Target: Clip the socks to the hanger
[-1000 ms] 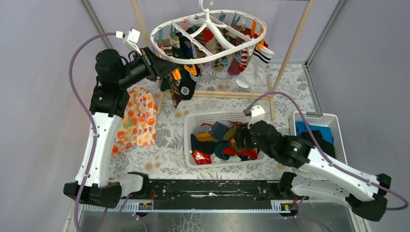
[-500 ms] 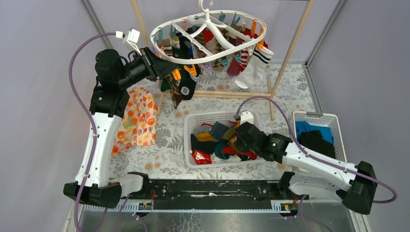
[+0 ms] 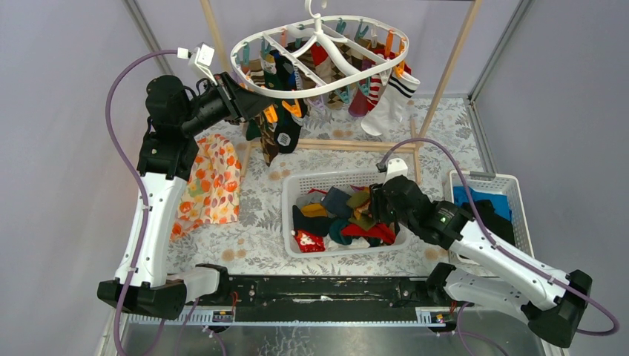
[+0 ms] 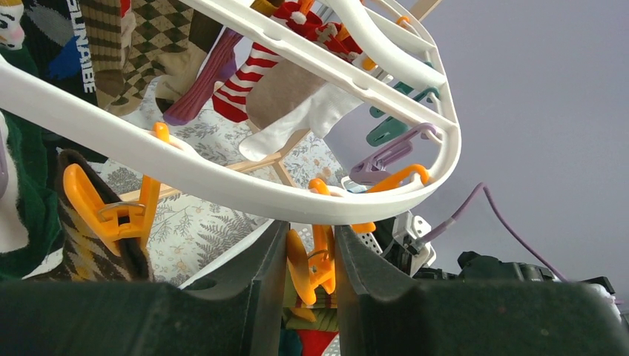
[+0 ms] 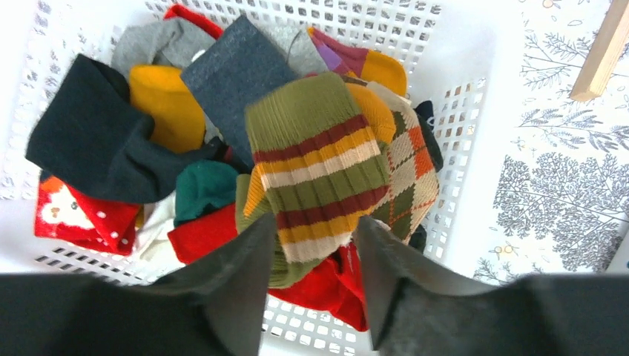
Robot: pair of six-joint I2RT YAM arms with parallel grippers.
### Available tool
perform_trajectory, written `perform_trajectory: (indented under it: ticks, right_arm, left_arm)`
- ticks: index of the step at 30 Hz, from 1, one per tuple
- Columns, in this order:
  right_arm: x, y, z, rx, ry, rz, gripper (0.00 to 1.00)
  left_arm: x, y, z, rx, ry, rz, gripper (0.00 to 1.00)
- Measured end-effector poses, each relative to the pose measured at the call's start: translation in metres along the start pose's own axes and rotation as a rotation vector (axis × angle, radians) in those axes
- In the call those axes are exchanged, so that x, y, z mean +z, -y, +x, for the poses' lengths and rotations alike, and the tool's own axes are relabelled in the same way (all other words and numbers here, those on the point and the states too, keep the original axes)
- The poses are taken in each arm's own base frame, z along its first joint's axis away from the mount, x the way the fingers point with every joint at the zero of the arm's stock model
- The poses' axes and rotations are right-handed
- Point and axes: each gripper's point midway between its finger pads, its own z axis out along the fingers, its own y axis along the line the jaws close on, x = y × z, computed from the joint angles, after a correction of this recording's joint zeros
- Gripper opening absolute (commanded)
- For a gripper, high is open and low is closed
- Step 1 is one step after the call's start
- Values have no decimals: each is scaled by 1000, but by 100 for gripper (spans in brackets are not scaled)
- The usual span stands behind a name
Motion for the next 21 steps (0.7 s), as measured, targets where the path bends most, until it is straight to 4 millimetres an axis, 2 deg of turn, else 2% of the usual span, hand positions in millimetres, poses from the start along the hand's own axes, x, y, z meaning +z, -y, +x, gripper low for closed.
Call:
perform_trajectory:
  ticks: [4, 10, 12, 16, 21]
  right_arm:
    - [4, -4, 3, -80, -43, -17, 64]
    - [14, -28, -29, -213, -43, -66, 65]
    - [19, -41, -34, -282, -51, -78, 63]
    - [37, -58, -17, -447, -116, -76, 60]
    - [58, -51, 15, -658, -239, -2, 56]
  left_arm:
    - [0, -1, 1, -1, -1, -1, 0]
    - [0, -4, 2, -6, -3, -8, 0]
    - [0, -4, 2, -6, -3, -9, 0]
    - [0, -5, 1, -6, -2, -10, 0]
    - [0, -6, 1, -6, -1, -13, 0]
